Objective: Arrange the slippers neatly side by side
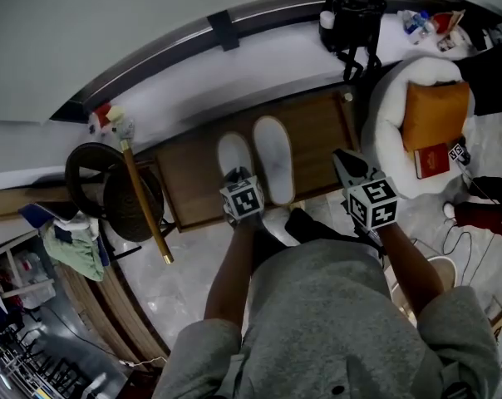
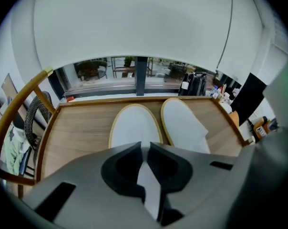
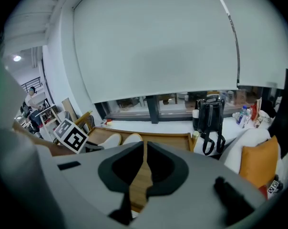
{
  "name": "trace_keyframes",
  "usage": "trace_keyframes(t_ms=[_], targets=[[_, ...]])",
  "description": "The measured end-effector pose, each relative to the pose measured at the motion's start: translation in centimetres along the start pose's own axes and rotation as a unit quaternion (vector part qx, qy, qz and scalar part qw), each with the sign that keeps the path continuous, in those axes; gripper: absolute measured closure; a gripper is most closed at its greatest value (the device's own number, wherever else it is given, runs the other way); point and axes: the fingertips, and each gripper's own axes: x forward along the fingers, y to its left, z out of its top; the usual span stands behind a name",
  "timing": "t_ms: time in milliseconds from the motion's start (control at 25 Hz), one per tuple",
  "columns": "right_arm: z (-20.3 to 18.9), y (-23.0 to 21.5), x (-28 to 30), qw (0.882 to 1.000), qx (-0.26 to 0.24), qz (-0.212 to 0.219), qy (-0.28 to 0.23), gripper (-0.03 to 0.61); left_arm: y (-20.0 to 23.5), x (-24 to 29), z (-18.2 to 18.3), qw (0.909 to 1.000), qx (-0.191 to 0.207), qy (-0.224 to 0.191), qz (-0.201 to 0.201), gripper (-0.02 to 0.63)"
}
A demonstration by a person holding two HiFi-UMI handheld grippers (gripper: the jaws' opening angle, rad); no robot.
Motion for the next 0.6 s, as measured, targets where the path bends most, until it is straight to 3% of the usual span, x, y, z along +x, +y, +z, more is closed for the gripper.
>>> trace_keyframes(t_ms=[400, 600], targets=[[-0.5, -2.1, -1.0, 1.0, 0.017, -0.006, -0.003, 0.538, -1.6, 0.7, 1.1, 0.9989, 0.047, -0.001, 0.006, 0.575], [-0.7, -2.2, -1.1, 1.0, 0.018, -0.005, -0.006, 0.538, -1.6, 0.9, 1.0, 0.9991, 0.041, -0.007, 0.003, 0.574]])
